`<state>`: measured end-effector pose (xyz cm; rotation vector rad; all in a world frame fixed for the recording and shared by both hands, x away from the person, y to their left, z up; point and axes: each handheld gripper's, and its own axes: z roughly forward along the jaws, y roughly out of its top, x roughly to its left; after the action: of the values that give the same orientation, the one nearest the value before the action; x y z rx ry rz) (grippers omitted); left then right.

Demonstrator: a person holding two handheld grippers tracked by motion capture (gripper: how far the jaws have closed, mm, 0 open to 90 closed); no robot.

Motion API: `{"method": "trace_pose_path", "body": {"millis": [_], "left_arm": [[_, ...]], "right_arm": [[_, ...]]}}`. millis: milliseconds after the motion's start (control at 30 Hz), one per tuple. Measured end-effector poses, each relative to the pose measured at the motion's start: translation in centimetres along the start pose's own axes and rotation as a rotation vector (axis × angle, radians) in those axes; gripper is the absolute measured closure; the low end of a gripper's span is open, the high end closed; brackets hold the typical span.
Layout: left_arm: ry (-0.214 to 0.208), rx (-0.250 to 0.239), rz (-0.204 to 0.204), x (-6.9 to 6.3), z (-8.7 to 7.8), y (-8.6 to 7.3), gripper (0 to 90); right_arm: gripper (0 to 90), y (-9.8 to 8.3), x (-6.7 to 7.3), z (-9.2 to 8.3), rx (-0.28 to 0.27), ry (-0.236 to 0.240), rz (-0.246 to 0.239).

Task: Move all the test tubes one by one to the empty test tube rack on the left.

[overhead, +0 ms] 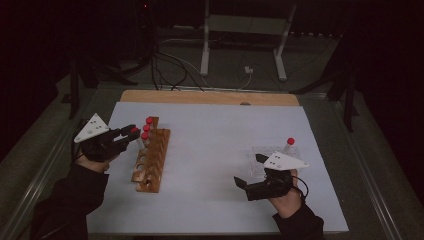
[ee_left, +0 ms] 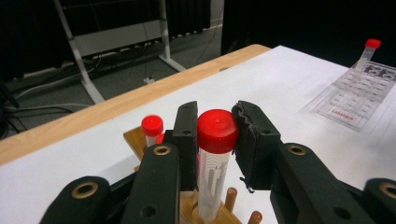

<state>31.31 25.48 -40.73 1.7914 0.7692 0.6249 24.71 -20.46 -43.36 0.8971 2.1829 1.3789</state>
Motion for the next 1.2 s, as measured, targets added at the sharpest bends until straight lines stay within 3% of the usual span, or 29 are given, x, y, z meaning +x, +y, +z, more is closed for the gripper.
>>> {"method": "trace_pose_path", "body": {"millis": [233, 633, 933, 1200], "left_arm": [[0.0, 0.027, -0.016, -0.1, 0.9, -1.6, 71.9], [0.009, 0.09, -0.006, -0.2, 2.1, -3.2, 71.9], [0.017, 0.131, 0.015, -0.5, 2.6, -3.7, 71.8], [0.005, 0.142, 0.009, -0.4, 2.5, -3.6, 70.9]], "right_arm": [[0.0, -0.1, -0.1, -0.1, -0.004, -0.001, 0.005], [0.0, -0.1, -0.3, -0.1, -0.008, 0.003, 0.015], [0.0, -0.1, -0.3, -0.2, -0.01, 0.005, 0.019], [0.0, 0.1, -0.3, -0.3, -0.016, 0.006, 0.017]]}}
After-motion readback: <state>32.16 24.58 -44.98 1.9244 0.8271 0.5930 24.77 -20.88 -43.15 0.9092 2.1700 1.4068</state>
